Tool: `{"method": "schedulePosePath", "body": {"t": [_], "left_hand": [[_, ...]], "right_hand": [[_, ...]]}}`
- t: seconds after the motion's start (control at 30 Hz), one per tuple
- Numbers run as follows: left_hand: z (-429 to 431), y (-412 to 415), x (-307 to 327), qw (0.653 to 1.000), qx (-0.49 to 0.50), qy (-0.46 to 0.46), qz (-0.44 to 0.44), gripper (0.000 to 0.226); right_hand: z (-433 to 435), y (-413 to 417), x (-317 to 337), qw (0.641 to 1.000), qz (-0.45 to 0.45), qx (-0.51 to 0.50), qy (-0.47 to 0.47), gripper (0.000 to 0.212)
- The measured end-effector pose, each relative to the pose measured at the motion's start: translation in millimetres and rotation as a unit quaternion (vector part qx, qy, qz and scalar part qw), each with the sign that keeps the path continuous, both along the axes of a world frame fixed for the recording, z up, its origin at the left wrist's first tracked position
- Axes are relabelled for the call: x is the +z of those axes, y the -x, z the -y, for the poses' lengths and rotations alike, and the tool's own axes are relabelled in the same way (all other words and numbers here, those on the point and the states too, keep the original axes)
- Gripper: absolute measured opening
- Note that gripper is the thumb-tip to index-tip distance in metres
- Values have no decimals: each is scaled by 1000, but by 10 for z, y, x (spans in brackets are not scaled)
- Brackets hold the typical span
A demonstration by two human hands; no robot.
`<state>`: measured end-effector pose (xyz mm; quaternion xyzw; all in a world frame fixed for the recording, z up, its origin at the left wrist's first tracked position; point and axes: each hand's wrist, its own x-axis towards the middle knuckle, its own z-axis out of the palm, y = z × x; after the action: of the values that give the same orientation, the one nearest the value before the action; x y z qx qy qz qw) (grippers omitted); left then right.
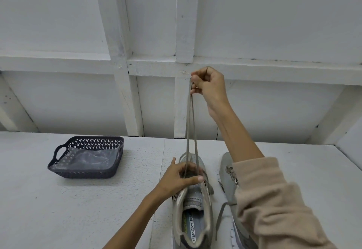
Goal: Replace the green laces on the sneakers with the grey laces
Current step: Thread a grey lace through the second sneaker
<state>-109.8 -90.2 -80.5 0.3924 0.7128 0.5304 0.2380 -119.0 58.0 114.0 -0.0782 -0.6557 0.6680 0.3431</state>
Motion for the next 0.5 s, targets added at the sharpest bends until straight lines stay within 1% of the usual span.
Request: {"method": "schedulePosePath", "body": {"t": [0.07,0.1,0.13,0.17,0.2,0.23,0.27,0.3,0.33,0.37,0.4,0.47,0.5], "left_hand": [[-5,12,17,1000,8,-5,-3,24],[-11,13,23,1000,15,-8,0,23],[-23,14,22,1000,24,-11,7,22],[-32,16,21,999,32,-18,21,24],[-47,15,22,998,34,-32,44,27],[-56,12,21,996,39,-44,70,32],[-67,17,15,993,49,-52,92,34],[-74,18,36,991,63,-55,108,34],[-86,18,54,989,73,-59,117,30],[-105,17,74,987,79,-65,123,24],[-126,13,86,986,83,-72,125,20],[-169,-5,97,984,89,-89,124,20],[-185,-30,108,982,95,-98,132,23]], "right_hand": [[-50,64,-133,999,29,33,6,14],[-92,67,-213,996,66,58,0,20],[-148,56,-305,990,116,78,-21,33],[-214,34,-403,979,174,88,-67,48],[-268,0,-494,959,236,82,-137,60],[-317,-45,-578,933,290,63,-206,67],[-363,-101,-651,907,333,41,-254,70],[-403,-168,-720,889,367,22,-272,67],[-435,-241,-772,877,400,19,-265,58],[-464,-302,-826,861,438,39,-255,49],[-467,-378,-864,834,481,78,-257,51],[-456,-500,-986,775,545,173,-267,64],[-442,-541,-1075,764,550,210,-266,64]]}}
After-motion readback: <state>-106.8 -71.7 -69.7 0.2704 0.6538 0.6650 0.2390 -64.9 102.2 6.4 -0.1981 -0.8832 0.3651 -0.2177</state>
